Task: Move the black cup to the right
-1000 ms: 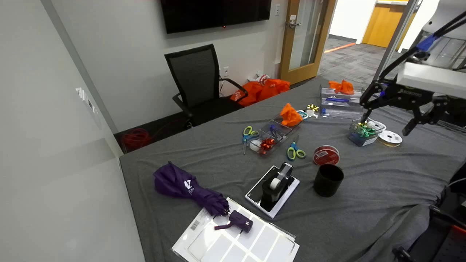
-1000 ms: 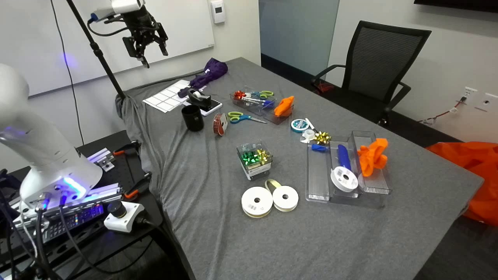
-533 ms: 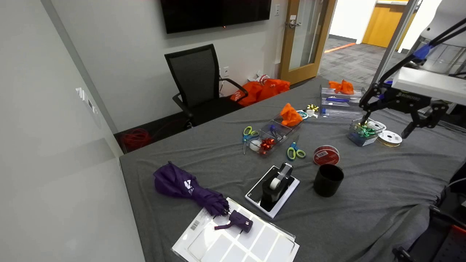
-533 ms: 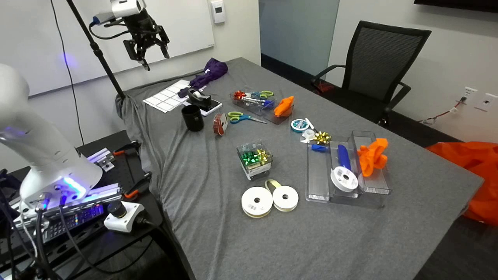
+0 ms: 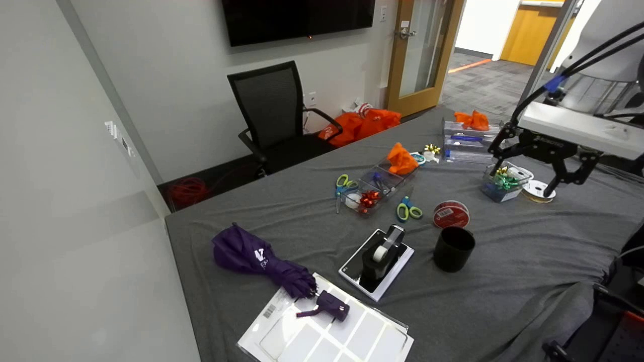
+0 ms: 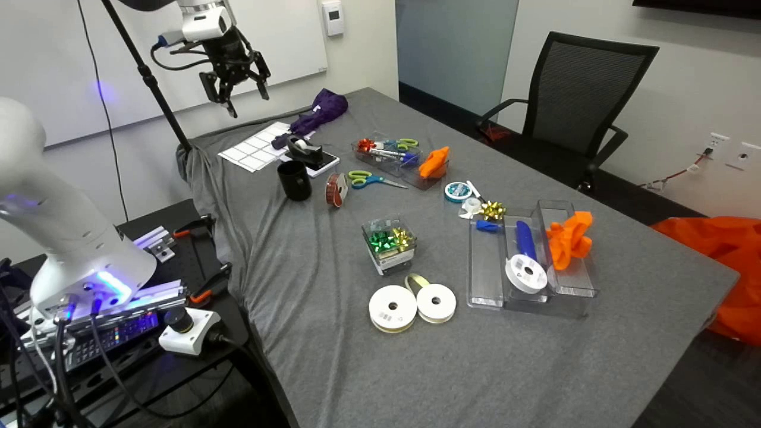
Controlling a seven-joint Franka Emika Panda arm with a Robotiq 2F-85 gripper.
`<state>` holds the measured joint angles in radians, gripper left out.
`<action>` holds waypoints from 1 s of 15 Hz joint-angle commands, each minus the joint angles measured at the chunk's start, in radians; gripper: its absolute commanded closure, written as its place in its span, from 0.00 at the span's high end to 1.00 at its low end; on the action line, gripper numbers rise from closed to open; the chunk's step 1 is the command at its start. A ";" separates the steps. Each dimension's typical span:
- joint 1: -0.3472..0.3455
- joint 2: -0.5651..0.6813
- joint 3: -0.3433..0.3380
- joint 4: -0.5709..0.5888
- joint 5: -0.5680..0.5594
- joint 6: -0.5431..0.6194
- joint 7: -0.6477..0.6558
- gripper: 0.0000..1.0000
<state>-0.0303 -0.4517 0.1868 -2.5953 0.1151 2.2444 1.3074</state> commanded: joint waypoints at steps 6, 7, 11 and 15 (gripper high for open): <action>-0.023 0.323 -0.086 0.008 0.022 0.317 0.064 1.00; -0.017 0.357 -0.098 0.008 0.030 0.345 0.050 1.00; 0.001 0.472 -0.127 0.026 0.053 0.405 0.012 1.00; 0.009 0.565 -0.139 0.056 0.137 0.456 -0.066 1.00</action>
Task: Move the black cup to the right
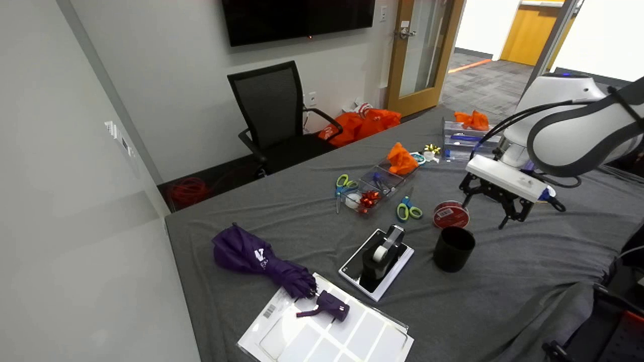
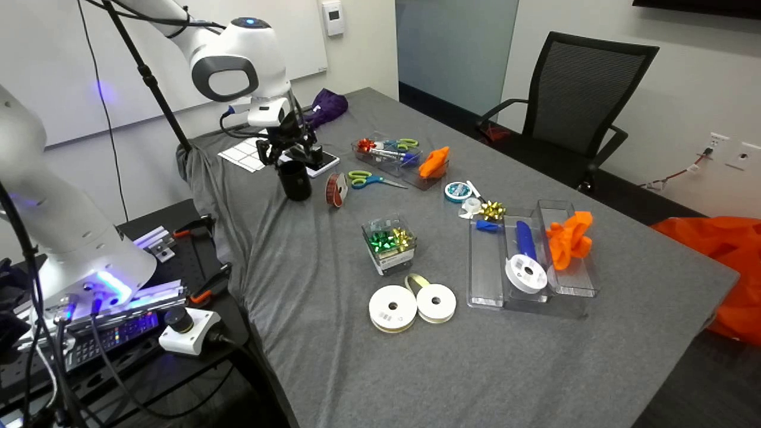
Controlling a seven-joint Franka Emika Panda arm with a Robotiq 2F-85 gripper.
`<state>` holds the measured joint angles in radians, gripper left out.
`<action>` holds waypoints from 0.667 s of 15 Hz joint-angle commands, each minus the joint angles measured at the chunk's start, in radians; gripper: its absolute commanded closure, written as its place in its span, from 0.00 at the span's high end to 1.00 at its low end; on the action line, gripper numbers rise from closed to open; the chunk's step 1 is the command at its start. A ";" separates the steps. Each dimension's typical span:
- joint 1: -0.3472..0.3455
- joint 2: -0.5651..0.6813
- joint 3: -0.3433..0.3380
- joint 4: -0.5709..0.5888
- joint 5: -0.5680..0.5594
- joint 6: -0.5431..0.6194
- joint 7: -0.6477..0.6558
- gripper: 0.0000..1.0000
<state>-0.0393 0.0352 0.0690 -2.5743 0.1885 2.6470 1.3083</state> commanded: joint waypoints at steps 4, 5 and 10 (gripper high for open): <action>0.033 0.056 -0.039 0.018 0.037 0.032 -0.033 1.00; 0.035 0.054 -0.039 0.018 0.036 0.032 -0.032 1.00; 0.044 0.083 -0.045 0.023 -0.001 0.067 0.010 1.00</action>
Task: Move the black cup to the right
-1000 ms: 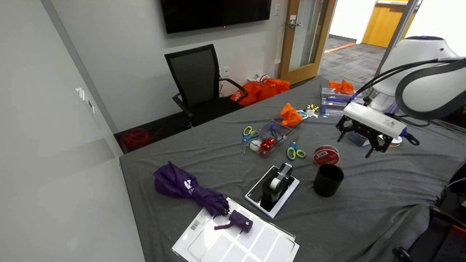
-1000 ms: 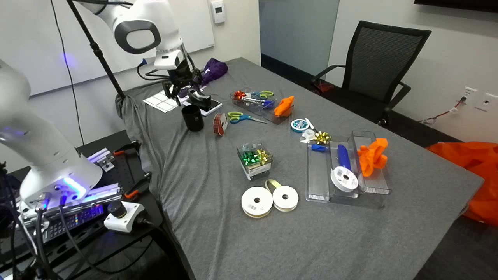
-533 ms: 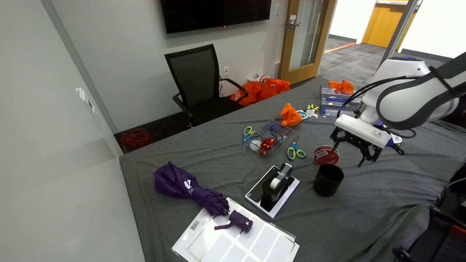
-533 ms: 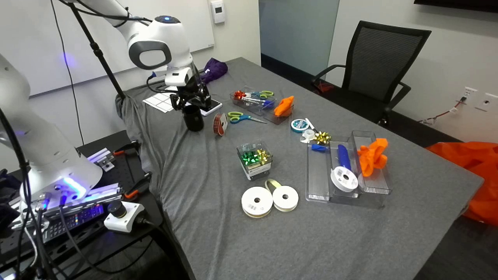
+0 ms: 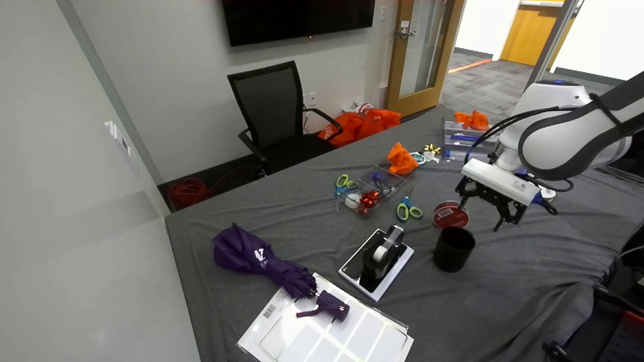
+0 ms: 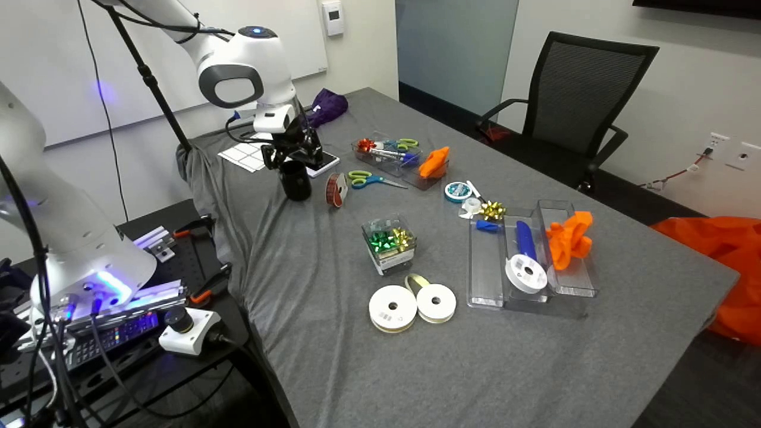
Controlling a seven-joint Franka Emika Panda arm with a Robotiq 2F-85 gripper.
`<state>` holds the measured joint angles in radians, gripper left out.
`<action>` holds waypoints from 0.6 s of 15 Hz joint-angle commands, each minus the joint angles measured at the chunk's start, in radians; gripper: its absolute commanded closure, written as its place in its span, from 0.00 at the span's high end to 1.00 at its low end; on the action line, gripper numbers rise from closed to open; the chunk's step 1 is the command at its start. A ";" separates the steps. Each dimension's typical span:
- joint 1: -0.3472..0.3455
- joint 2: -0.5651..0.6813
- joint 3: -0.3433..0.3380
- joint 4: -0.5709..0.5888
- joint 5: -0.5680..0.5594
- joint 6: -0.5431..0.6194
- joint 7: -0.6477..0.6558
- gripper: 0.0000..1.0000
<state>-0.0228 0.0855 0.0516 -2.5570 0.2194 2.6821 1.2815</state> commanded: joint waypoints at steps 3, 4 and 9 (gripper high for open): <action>0.051 0.105 -0.052 0.022 -0.118 0.069 0.153 1.00; 0.064 0.131 -0.063 0.028 -0.146 0.082 0.196 1.00; 0.103 0.241 -0.082 0.066 -0.100 0.129 0.287 1.00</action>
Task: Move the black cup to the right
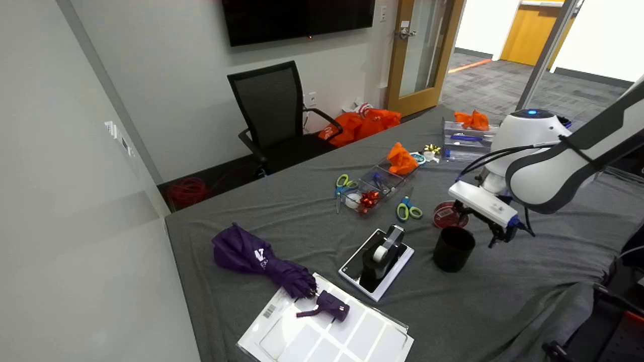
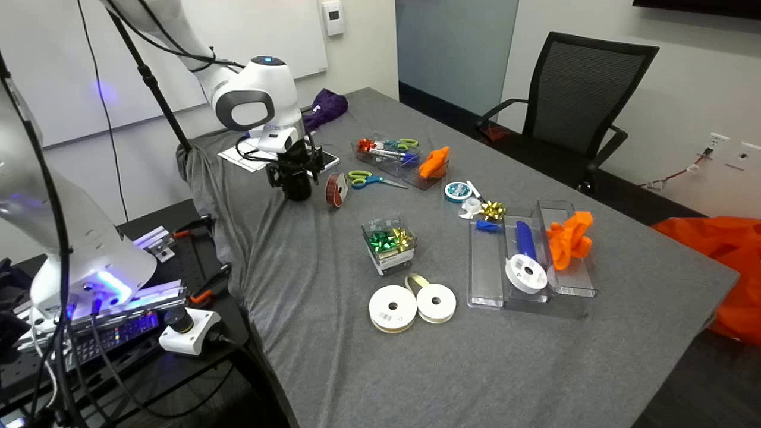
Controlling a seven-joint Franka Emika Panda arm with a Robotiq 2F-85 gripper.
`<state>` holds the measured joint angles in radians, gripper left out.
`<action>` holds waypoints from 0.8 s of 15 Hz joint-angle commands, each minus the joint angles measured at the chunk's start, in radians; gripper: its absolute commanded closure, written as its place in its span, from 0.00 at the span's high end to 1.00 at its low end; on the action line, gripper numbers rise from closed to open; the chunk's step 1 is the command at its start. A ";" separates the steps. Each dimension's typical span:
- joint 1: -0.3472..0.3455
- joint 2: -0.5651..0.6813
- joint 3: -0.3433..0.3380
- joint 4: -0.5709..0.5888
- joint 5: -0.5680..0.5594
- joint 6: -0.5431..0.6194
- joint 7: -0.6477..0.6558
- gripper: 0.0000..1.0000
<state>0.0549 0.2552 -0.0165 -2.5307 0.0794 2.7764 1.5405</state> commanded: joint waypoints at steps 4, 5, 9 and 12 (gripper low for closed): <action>0.004 0.118 0.027 0.069 0.161 0.044 -0.020 1.00; -0.003 0.127 0.038 0.078 0.186 0.042 -0.039 1.00; -0.010 0.154 0.056 0.102 0.236 0.039 -0.106 0.60; -0.006 0.163 0.053 0.108 0.251 0.038 -0.147 0.37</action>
<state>0.0661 0.3915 0.0188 -2.4413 0.2944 2.7987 1.4565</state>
